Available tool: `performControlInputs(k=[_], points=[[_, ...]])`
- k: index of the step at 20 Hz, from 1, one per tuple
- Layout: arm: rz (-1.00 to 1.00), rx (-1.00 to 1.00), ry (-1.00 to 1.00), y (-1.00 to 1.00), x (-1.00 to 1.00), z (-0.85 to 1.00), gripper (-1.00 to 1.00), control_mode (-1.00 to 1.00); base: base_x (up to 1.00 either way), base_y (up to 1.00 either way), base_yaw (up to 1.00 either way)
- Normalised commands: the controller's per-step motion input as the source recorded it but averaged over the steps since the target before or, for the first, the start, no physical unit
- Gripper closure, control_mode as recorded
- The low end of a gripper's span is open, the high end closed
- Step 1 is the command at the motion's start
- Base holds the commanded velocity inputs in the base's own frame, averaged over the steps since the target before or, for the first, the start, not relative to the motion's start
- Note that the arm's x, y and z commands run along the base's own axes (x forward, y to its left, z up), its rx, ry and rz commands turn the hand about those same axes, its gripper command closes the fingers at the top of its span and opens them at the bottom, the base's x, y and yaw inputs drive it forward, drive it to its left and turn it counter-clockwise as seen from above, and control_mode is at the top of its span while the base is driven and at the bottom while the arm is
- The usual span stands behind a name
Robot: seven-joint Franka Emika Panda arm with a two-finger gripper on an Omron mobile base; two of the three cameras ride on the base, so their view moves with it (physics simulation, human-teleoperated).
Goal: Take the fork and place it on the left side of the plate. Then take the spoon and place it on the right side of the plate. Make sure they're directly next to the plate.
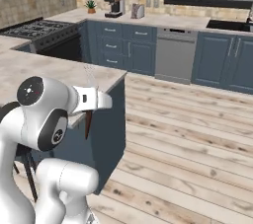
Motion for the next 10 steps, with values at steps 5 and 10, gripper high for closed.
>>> performControlInputs(k=[5, 10], points=[[0.00, 0.00, 0.00, 0.00, 0.00, 0.00, 1.00, 1.00, -0.49, 1.00, 0.04], [0.00, 0.00, 0.00, 0.00, 0.00, 0.00, 1.00, 1.00, -0.08, 1.00, 0.00]])
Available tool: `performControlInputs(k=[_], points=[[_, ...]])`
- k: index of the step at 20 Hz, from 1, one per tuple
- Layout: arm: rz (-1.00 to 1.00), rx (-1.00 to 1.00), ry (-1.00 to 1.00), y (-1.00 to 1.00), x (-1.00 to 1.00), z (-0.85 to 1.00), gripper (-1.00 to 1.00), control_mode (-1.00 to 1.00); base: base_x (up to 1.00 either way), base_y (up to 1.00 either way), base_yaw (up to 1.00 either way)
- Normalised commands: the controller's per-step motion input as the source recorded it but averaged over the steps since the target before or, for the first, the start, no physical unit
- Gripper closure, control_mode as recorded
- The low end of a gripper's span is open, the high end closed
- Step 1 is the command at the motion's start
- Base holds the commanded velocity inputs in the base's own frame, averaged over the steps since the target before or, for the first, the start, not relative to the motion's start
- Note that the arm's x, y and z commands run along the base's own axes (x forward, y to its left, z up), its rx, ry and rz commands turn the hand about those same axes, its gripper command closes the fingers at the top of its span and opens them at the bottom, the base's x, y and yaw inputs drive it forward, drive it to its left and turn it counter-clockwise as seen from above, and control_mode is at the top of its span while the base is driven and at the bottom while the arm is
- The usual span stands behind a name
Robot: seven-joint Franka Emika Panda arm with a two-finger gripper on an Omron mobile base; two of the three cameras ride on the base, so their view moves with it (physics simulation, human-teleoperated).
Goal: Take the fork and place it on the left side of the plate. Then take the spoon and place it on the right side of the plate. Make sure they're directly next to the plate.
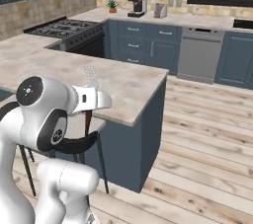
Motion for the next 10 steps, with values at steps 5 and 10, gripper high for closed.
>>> performControlInputs(k=[5, 10], points=[[0.00, 0.00, 0.00, 0.00, 0.00, 0.00, 1.00, 1.00, 0.32, 1.00, -0.04], [0.00, 0.00, 0.00, 0.00, 0.00, 0.00, 1.00, 1.00, 0.50, 0.97, -0.07]])
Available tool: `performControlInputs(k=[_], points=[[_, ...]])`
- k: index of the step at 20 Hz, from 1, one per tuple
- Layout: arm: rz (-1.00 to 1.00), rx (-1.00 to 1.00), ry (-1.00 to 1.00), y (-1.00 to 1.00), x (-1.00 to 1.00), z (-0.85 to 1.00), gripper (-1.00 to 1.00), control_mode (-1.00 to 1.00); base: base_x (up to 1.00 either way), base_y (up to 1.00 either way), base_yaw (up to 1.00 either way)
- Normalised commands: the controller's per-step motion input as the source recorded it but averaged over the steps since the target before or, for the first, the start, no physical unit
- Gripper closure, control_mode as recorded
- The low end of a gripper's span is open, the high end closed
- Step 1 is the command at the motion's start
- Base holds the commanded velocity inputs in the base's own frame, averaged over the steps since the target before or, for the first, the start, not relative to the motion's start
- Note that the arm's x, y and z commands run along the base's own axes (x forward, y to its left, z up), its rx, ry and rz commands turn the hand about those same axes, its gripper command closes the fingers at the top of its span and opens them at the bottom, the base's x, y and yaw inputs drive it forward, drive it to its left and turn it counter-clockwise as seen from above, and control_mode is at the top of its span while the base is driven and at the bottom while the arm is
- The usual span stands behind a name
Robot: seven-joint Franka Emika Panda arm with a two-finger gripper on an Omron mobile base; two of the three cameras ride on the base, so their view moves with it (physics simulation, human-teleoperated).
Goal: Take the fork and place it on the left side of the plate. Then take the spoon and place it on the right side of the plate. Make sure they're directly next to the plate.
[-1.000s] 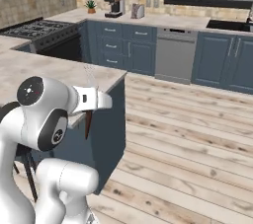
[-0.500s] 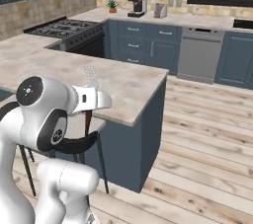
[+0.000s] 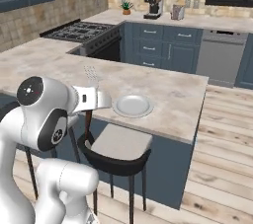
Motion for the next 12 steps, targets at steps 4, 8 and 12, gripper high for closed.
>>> performControlInputs(k=[4, 8, 12], points=[[0.00, 0.00, 0.00, 0.00, 0.00, 0.00, 1.00, 1.00, 0.26, 0.94, -0.07], [0.00, 0.00, 0.00, 0.00, 0.00, 0.00, 1.00, 1.00, 0.45, 0.65, -0.12], [0.00, 0.00, 0.00, 0.00, 0.00, 0.00, 1.00, 1.00, 0.66, 0.39, -0.16]])
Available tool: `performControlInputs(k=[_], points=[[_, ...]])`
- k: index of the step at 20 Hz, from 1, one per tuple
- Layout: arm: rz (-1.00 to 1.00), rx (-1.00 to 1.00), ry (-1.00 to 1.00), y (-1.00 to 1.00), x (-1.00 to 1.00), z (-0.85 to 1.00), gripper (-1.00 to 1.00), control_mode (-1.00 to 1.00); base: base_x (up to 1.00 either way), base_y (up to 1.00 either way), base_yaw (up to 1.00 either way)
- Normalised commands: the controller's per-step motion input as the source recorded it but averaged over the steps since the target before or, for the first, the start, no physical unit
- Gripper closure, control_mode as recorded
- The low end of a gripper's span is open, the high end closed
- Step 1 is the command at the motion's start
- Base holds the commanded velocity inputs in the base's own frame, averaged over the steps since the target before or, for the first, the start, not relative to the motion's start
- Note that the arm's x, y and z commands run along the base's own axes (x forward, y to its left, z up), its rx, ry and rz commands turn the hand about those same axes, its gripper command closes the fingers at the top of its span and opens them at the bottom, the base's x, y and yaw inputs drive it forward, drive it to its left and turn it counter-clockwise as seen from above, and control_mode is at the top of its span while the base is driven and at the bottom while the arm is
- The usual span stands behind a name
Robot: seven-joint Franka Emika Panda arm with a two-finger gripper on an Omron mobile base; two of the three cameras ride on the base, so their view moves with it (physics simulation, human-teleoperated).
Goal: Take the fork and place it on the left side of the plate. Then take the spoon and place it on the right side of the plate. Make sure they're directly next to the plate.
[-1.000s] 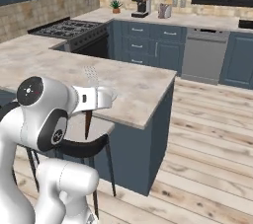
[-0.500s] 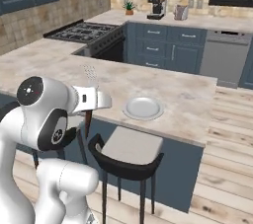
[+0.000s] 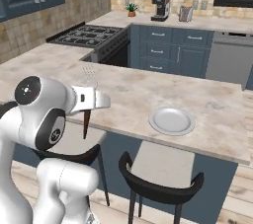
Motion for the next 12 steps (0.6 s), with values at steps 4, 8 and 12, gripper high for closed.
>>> performControlInputs(k=[4, 8, 12], points=[[-0.08, 0.00, 0.05, 0.00, 0.32, -0.04, 1.00, -1.00, 0.34, 0.03, -0.08], [-0.14, 0.00, 0.16, 0.00, 0.63, -0.18, 1.00, -1.00, 0.00, 0.00, 0.00], [-0.12, 0.00, 0.28, 0.00, 0.70, -0.44, 1.00, -1.00, 0.00, 0.00, 0.00]])
